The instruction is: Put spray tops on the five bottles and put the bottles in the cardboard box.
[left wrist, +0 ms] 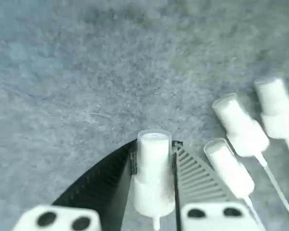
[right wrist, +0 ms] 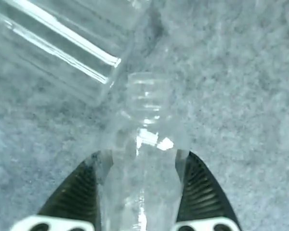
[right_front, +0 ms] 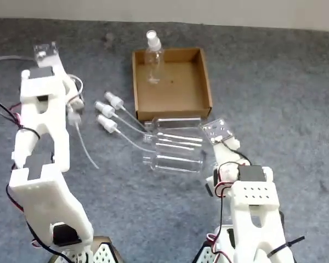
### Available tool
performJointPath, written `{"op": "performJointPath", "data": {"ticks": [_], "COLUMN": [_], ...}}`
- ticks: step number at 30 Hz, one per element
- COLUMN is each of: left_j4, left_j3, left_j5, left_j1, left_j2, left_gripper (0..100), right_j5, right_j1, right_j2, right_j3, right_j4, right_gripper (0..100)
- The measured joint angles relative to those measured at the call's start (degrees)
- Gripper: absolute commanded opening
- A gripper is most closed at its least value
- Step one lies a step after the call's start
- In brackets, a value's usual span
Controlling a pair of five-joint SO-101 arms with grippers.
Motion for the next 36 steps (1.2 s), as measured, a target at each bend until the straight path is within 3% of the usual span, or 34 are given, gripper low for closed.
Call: {"op": "performJointPath", "data": {"ticks": [4, 8, 15, 24, 30, 36], "left_j4": [9.0, 14.3, 15.2, 4.2, -2.9, -8.0], "left_j3": [-8.4, -9.5, 6.1, 30.8, 39.7, 48.2], "left_j5": [-3.3, -4.4, -6.6, -6.9, -6.9, -6.2], "left_j1": [0.0, 0.0, 6.2, 8.0, 7.9, 7.9], "left_j2": [-2.1, -11.5, -38.1, -74.5, -86.4, -96.5], "left_gripper": [0, 0, 0, 0, 0, 0], "right_j5": [0.0, -0.2, -0.2, -0.2, -0.3, -1.3], "right_j1": [-0.8, -6.0, -17.0, -26.5, -34.5, -44.7], "right_j2": [0.0, 0.0, 0.0, 0.1, 0.1, 0.1], "right_j3": [0.0, -0.1, -7.4, -13.9, -13.9, -5.1], "right_j4": [0.0, 0.0, 0.0, -5.8, -10.2, -25.2], "right_gripper": [0.4, 0.4, 0.4, 0.4, 0.4, 0.4]}}
